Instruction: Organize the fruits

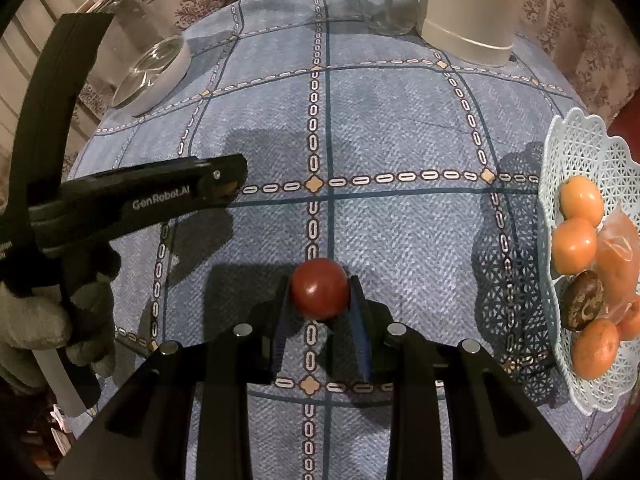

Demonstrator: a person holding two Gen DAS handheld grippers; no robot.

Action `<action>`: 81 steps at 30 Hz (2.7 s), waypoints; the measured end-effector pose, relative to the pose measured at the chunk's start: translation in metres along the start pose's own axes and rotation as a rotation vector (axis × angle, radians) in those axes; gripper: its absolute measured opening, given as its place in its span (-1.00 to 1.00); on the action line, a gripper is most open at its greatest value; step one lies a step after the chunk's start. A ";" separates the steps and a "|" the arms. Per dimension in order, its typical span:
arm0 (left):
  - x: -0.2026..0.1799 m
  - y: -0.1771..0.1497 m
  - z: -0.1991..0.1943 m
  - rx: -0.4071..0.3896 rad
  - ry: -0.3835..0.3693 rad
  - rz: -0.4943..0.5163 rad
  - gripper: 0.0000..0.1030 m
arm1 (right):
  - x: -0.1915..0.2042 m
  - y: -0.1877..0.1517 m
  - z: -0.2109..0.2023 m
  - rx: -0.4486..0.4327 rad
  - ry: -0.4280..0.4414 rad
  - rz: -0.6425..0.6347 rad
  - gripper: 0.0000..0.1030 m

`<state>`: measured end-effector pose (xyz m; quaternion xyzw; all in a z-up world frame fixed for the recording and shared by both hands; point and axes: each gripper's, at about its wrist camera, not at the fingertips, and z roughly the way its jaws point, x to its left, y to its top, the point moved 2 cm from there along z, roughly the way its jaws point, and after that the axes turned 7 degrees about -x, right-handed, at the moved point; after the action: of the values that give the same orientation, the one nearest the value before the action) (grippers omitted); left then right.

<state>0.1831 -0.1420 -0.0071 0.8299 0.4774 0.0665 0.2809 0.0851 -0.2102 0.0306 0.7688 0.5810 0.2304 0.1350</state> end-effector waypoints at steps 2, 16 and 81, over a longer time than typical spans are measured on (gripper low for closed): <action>-0.001 -0.002 -0.001 -0.001 -0.001 0.005 -0.01 | -0.001 0.000 0.000 0.000 -0.002 0.002 -0.44; 0.007 -0.008 -0.006 -0.005 -0.003 0.035 -0.36 | 0.002 0.001 0.004 0.006 -0.004 -0.002 -0.44; 0.038 -0.035 -0.036 -0.011 0.130 -0.119 -0.13 | -0.017 -0.052 -0.052 0.027 0.020 -0.045 -0.44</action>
<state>0.1634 -0.0824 -0.0019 0.7923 0.5429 0.1060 0.2574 0.0116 -0.2145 0.0471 0.7551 0.6026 0.2268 0.1239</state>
